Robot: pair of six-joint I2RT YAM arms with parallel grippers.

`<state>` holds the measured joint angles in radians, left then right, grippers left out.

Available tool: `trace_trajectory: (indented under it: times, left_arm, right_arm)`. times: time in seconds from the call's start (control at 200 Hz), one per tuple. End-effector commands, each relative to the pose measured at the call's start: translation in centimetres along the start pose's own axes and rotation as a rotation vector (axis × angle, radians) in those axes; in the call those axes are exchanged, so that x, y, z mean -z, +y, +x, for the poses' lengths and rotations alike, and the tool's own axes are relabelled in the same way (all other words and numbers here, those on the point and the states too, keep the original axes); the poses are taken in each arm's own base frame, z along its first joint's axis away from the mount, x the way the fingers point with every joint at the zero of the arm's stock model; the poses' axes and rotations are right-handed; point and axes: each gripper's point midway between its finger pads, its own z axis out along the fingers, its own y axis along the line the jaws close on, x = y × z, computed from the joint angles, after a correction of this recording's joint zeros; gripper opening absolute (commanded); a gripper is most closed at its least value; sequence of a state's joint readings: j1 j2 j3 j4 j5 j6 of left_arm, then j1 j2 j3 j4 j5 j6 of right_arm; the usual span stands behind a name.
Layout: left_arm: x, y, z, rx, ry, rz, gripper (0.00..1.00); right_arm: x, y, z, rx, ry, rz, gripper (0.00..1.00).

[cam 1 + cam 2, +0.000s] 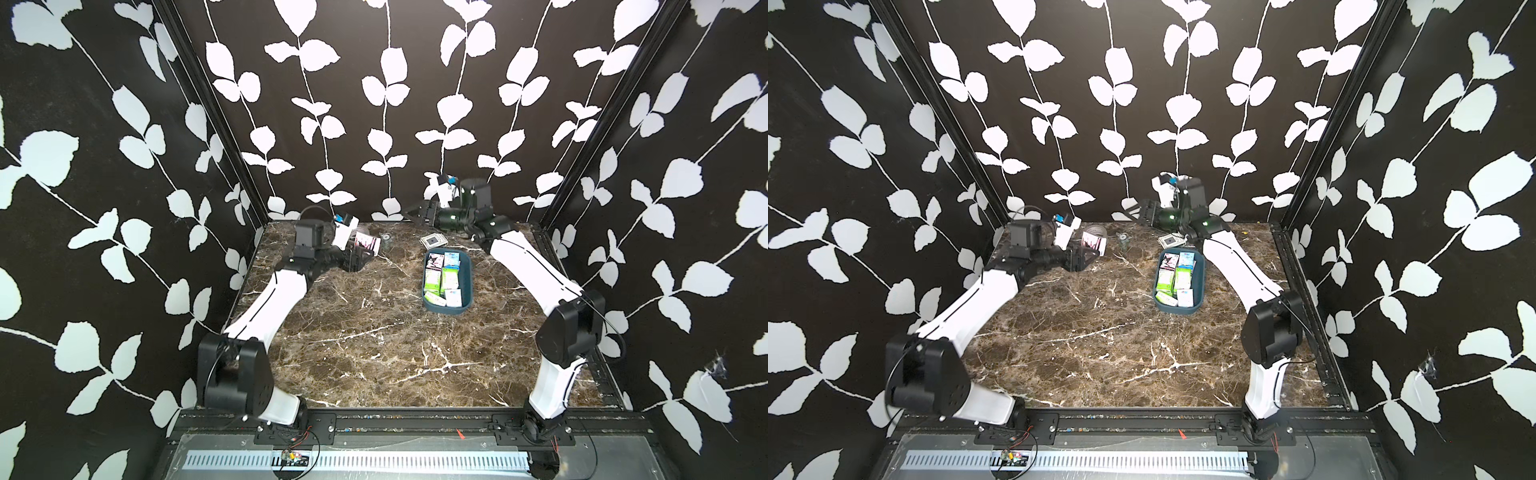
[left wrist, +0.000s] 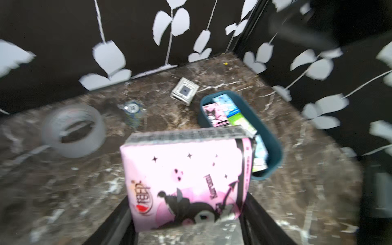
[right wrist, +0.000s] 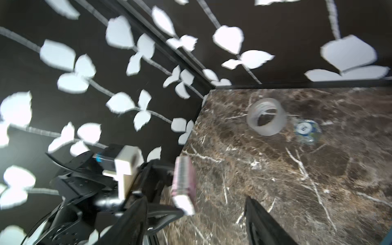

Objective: Put the pocket tissues into the storage box
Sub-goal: Place the pocket tissues in the storage box.

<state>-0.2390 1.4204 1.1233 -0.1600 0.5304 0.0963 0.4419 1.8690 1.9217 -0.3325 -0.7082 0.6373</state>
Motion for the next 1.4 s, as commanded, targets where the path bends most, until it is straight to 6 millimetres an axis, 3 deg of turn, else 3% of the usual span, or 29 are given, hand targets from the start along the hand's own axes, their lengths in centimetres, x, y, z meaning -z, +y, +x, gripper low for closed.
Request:
trace_trajectory:
  times: [0.0,0.17,0.3,0.64,1.16,1.27,1.396]
  left_arm:
    - [1.4,1.5,-0.4,-0.294,-0.025,-0.223,0.67]
    - [2.9,-0.7,-1.6,-0.439,-0.066,-0.223,0.65]
    - [3.7,-3.0,-2.5,-0.458,-0.080,-0.166,0.63]
    - [3.2,-4.4,-3.3,-0.440,-0.114,-0.119,0.62]
    - [2.3,-5.1,-2.8,-0.436,-0.075,-0.082,0.63]
    - [2.2,-5.2,-2.7,-0.436,-0.070,-0.077,0.63]
    - [2.2,-5.1,-2.7,-0.437,-0.066,-0.078,0.64]
  right_arm:
    - [0.7,-2.2,3.1,0.003,0.189,0.104,0.74]
    - [0.2,-2.4,6.4,0.062,0.394,0.126,0.76]
    - [-0.7,-2.1,7.9,0.050,0.447,0.067,0.78]
    - [-3.6,1.6,5.6,0.004,0.366,-0.141,0.75]
    - [-8.1,3.9,7.0,0.005,0.388,-0.212,0.74]
    - [-8.3,3.9,7.5,0.003,0.401,-0.213,0.70]
    - [-8.4,3.8,7.9,-0.004,0.414,-0.221,0.49]
